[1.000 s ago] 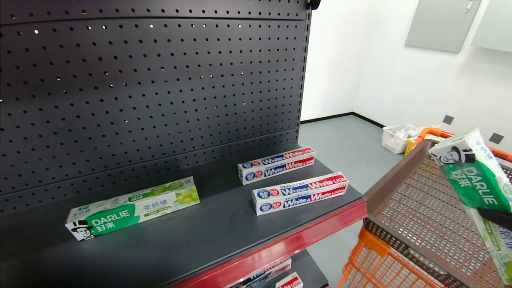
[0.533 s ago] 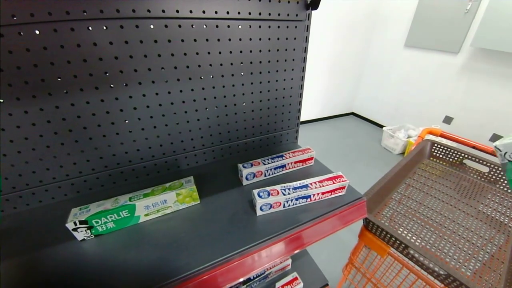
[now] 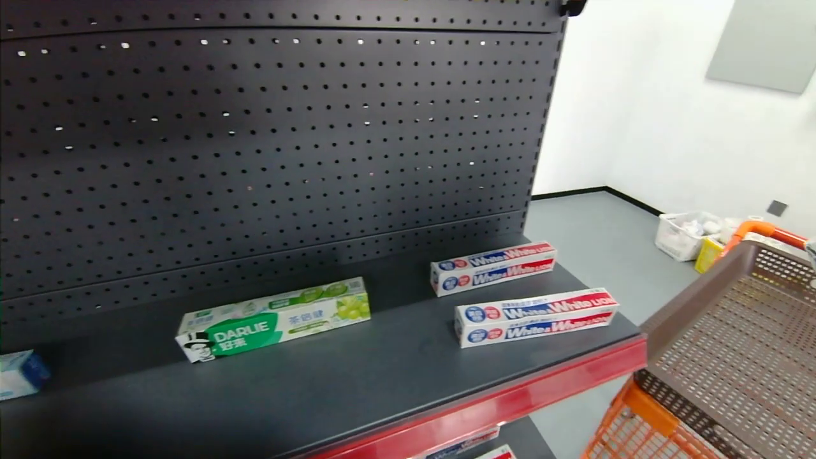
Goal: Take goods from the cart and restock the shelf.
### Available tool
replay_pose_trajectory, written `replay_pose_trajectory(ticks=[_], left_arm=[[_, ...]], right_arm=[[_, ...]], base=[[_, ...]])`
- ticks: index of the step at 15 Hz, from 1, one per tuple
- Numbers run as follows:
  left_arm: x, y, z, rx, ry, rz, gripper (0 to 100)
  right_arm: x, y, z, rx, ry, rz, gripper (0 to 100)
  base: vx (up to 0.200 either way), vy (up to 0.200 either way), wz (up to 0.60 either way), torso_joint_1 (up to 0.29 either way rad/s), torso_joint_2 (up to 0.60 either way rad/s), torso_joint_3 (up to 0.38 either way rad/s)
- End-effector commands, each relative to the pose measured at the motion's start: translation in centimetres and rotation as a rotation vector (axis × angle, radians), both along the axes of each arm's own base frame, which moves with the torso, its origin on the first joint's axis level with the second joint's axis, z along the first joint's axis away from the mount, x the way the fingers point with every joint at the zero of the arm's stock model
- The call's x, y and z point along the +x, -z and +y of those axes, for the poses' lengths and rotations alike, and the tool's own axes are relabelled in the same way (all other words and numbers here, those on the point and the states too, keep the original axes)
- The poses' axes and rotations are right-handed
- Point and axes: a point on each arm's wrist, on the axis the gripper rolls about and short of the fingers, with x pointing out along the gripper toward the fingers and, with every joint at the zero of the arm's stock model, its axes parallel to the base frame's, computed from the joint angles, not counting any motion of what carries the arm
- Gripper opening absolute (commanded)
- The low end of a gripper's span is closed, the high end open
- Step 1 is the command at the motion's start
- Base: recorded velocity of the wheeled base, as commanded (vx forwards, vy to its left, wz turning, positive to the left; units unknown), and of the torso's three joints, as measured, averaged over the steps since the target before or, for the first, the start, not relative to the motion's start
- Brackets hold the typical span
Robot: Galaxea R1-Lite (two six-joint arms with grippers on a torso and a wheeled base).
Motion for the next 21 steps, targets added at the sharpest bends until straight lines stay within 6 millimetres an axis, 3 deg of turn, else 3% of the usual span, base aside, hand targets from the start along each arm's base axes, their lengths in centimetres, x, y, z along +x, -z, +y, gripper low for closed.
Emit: replay_pose_trajectory(ticks=[1,10,15,21], left_arm=[[0.01,-0.01,0.0,0.0,-0.001,0.001,100],[0.0,-0.01,0.0,-0.002,-0.001,-0.001,100],[0.0,-0.01,0.0,0.0,-0.001,-0.001,100],[0.01,-0.01,0.0,0.0,-0.001,0.001,100]], right_arm=[[0.08,0.02,0.02,-0.001,0.0,0.004,0],[-0.44,0.45,-0.09,-0.002,-0.003,-0.002,0],[-0.51,0.61,-0.1,0.001,-0.005,-0.002,0],[-0.5,0.51,-0.02,0.031,-0.027,-0.001,0]], base=[[0.0,0.0,0.6,0.002,0.0,0.002],[0.0,0.0,0.0,0.0,0.0,0.0],[0.0,0.0,0.6,0.001,0.0,0.002],[0.0,0.0,0.0,0.0,0.0,0.0]])
